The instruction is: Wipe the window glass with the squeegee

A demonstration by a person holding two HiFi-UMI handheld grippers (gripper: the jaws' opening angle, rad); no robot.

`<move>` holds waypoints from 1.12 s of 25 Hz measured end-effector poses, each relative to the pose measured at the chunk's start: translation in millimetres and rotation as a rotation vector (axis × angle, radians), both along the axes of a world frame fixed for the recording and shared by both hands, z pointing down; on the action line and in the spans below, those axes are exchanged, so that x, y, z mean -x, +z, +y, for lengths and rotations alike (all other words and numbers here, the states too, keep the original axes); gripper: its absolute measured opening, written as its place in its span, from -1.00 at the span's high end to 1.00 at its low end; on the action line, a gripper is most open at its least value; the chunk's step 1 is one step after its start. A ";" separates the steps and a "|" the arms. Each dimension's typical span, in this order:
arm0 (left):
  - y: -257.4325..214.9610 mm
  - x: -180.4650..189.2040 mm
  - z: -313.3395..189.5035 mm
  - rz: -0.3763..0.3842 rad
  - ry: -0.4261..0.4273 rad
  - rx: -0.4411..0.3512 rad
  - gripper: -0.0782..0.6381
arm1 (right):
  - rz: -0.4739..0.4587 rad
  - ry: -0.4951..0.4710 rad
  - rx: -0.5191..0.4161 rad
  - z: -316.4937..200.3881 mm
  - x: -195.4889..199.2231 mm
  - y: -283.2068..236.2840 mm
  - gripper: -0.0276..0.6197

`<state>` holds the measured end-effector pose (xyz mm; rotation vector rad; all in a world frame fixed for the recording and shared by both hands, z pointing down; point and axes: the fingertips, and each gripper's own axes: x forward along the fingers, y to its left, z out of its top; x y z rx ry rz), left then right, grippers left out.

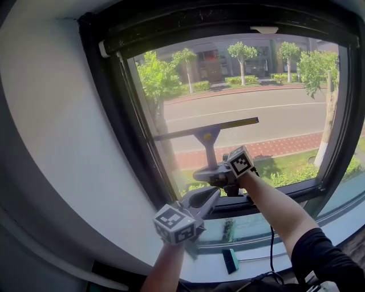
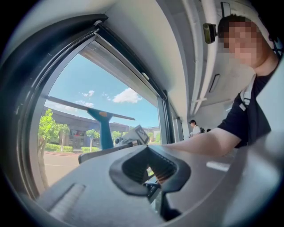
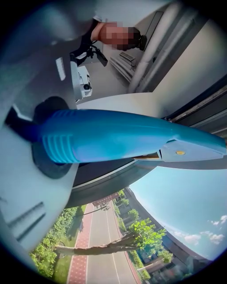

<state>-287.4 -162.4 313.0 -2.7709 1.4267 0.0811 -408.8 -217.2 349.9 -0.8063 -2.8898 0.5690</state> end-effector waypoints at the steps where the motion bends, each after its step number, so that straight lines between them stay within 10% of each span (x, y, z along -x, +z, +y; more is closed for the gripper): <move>1: 0.4 -0.2 0.0 0.004 0.000 0.000 0.78 | 0.000 0.006 0.002 0.6 -0.2 5.1 0.89; 28: 43.7 8.8 9.6 0.033 0.011 0.061 0.78 | 0.072 0.001 0.304 30.5 -7.2 140.0 0.90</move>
